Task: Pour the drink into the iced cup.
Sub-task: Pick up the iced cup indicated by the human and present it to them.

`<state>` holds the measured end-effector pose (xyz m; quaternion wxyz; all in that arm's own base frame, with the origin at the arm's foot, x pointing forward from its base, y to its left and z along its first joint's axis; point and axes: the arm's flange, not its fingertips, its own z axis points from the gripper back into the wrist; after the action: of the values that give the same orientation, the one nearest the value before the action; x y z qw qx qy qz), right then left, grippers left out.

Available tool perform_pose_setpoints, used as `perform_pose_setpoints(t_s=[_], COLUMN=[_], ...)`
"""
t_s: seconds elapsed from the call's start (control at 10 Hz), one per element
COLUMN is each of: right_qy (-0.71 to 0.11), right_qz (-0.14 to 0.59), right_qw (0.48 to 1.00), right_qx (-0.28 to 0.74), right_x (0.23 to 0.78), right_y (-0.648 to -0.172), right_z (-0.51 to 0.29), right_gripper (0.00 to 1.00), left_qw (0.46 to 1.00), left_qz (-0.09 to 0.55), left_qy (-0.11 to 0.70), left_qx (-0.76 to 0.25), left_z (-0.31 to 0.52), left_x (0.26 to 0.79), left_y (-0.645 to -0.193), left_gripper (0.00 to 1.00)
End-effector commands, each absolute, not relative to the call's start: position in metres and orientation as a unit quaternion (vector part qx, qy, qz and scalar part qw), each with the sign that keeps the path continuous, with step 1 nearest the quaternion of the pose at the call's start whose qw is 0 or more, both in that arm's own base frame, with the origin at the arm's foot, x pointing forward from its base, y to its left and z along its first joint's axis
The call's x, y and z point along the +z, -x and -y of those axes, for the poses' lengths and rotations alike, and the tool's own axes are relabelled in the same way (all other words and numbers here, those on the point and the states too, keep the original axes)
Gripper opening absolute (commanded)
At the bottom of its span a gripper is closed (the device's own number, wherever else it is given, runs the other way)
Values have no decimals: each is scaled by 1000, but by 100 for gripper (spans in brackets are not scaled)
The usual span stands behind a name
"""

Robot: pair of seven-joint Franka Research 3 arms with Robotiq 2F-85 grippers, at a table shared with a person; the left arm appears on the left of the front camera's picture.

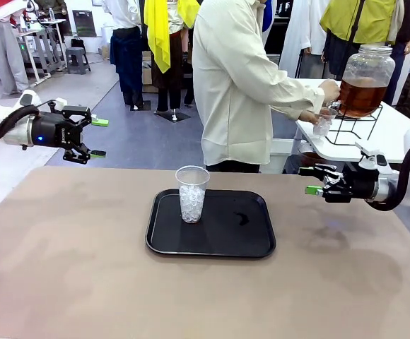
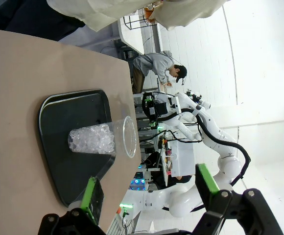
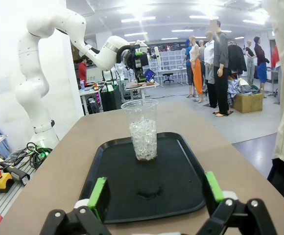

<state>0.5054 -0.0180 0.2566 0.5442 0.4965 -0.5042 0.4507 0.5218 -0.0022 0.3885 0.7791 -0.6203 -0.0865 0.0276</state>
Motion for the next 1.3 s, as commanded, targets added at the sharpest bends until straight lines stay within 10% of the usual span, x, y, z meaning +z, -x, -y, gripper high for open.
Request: perform_pose_setpoints(t_s=[0.0, 1.2], right_qy=[-497, -497], right_qz=[502, 502], right_qw=[545, 545], right_qx=[452, 452], right_x=[260, 260], right_y=[-506, -506], right_z=[16, 16], right_gripper=[100, 100], left_qw=[780, 780], left_qz=[89, 89], left_qy=[619, 619], left_qx=[27, 27], left_z=[2, 2], left_x=[390, 390], left_y=[-521, -521], left_gripper=[100, 100])
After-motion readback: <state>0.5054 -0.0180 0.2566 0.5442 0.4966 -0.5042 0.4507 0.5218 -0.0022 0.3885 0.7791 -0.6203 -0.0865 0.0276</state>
